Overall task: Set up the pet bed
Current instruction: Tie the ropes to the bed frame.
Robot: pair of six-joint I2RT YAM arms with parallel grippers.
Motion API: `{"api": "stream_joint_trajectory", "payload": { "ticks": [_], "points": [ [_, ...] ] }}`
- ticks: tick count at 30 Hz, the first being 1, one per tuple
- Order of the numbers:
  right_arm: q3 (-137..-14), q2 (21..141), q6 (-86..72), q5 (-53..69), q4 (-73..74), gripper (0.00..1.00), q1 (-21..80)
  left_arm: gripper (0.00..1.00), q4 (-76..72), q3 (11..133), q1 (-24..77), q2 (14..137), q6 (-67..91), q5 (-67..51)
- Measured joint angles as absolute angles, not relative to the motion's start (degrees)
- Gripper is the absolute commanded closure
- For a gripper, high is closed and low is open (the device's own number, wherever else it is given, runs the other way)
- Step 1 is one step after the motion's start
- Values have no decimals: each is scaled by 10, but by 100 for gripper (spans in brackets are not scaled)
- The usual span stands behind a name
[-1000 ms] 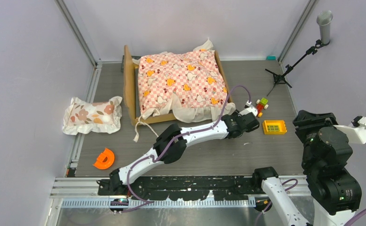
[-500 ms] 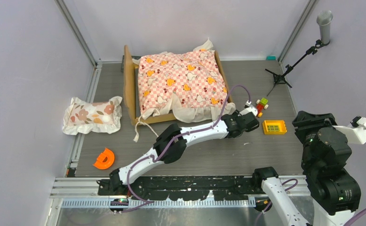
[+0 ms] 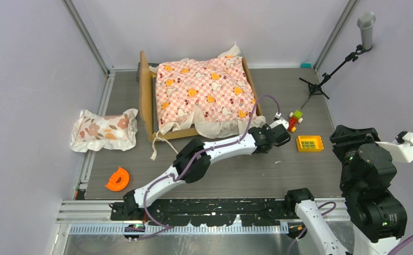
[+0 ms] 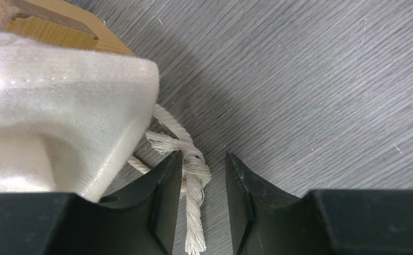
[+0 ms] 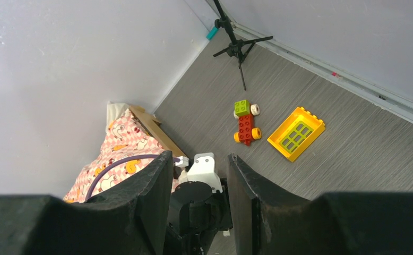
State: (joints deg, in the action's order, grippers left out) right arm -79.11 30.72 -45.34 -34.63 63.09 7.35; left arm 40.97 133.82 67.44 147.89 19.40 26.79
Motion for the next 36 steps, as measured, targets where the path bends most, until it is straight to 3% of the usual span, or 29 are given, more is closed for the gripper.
{"api": "stream_joint_trajectory", "payload": {
  "ticks": [18,28,36],
  "points": [
    [-791,302,-453,-346,631,53,74,66,377,1282,641,1450,239,176],
    [-791,292,-453,-347,631,53,74,95,334,1200,621,1406,241,121],
    [-783,284,-454,-347,630,53,74,100,279,1121,604,1364,239,72]
  ]
}}
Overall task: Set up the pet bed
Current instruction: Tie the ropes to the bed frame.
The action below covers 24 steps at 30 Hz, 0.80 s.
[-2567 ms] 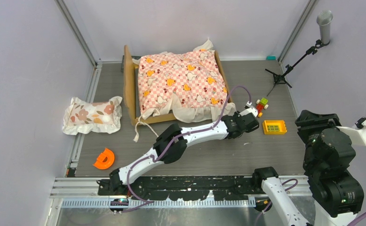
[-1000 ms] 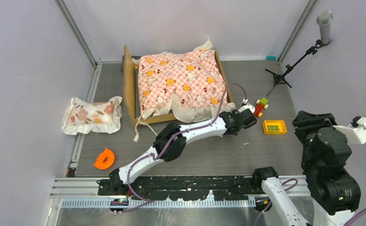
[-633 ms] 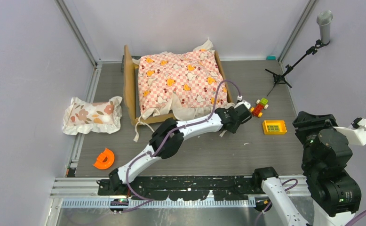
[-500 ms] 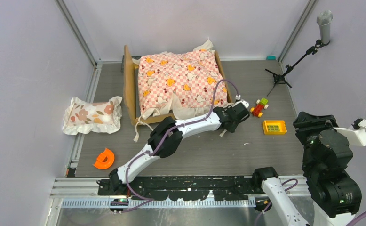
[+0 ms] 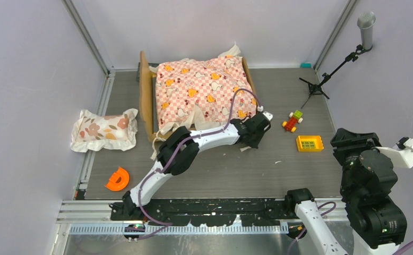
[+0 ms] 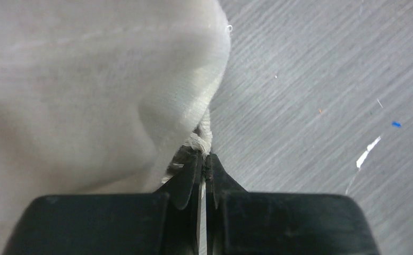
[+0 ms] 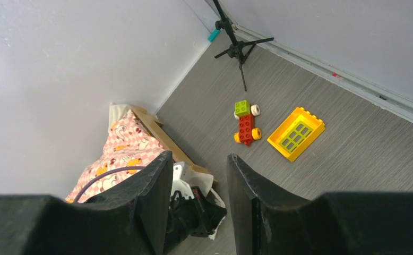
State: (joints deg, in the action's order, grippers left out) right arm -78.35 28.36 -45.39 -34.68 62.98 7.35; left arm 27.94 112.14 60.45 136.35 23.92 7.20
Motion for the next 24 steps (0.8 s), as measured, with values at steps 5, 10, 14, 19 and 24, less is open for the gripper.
{"api": "stream_joint_trajectory", "payload": {
  "ticks": [5,10,14,19,24],
  "points": [
    [-753,281,-435,-334,618,53,74,100,265,1079,578,1337,229,-24],
    [-697,274,-391,-260,589,53,74,100,255,1009,535,1291,214,-140],
    [-641,259,-357,-201,551,53,74,100,274,988,515,1249,177,-207],
    [-583,247,-301,-133,486,52,74,100,285,990,477,1199,156,-309],
    [-524,236,-241,-63,415,50,73,100,335,1048,426,1195,118,-378]
  ]
}}
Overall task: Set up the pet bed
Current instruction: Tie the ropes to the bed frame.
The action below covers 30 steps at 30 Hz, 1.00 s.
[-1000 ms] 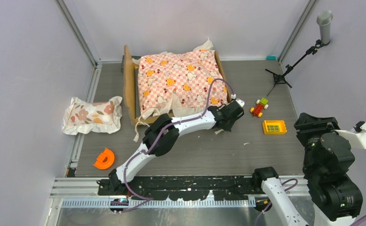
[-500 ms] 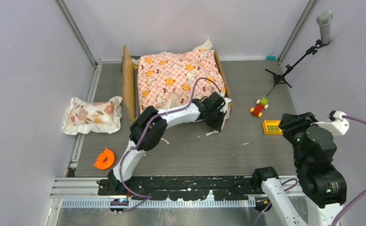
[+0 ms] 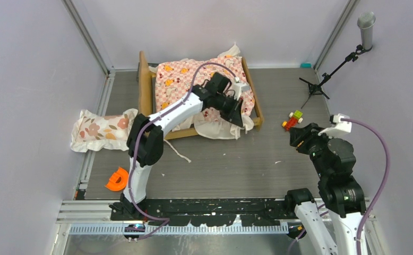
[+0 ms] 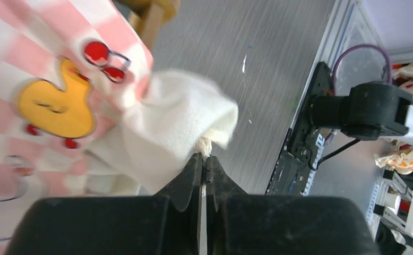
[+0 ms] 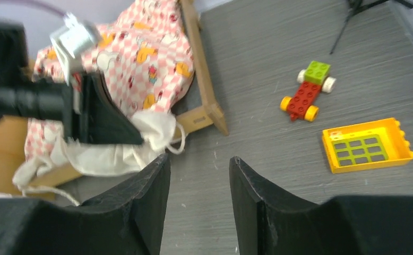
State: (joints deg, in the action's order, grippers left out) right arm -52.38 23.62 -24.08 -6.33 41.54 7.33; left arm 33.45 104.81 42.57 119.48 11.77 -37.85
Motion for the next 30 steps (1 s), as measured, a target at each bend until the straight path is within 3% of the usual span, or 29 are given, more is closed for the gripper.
{"api": "stream_joint_trajectory", "payload": {
  "ticks": [7,16,19,25,30],
  "points": [
    [-436,233,-200,84,351,50,73,100,442,1197,388,1230,60,-445],
    [-274,234,-256,221,212,54,73,100,512,1208,390,1240,44,-472],
    [-227,248,-289,229,142,57,77,100,515,1208,390,1240,47,-472],
    [-210,328,-336,195,36,73,128,100,517,1211,388,1240,65,-472],
    [-204,401,-355,117,-56,75,239,100,520,1233,382,1240,77,-471]
  ]
}}
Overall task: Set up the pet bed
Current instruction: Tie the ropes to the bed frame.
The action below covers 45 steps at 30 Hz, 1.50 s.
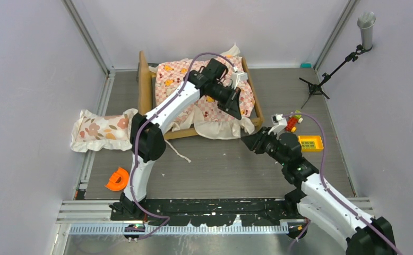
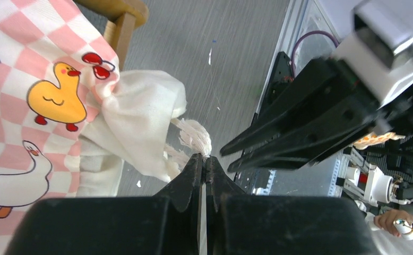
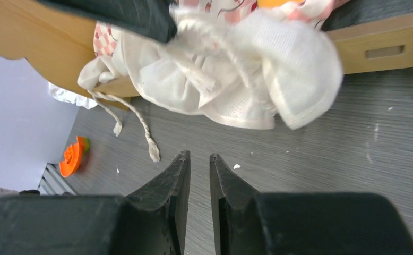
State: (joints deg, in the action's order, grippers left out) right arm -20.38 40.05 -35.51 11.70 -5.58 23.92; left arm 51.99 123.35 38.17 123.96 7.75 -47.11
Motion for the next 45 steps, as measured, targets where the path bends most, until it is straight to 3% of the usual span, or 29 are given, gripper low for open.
{"api": "stream_joint_trajectory", "payload": {
  "ticks": [4,13,21,45],
  "points": [
    [-180,437,-368,35,-117,76,295,100,521,1253,376,1240,88,-470],
    [-166,508,-396,-92,-205,79,303,100,504,1256,359,1240,121,-476],
    [-166,603,-427,-102,-279,82,325,100,489,1256,359,1240,138,-479],
    [-131,680,-415,-220,-380,83,375,100,481,1247,358,1240,147,-484]
  ]
}}
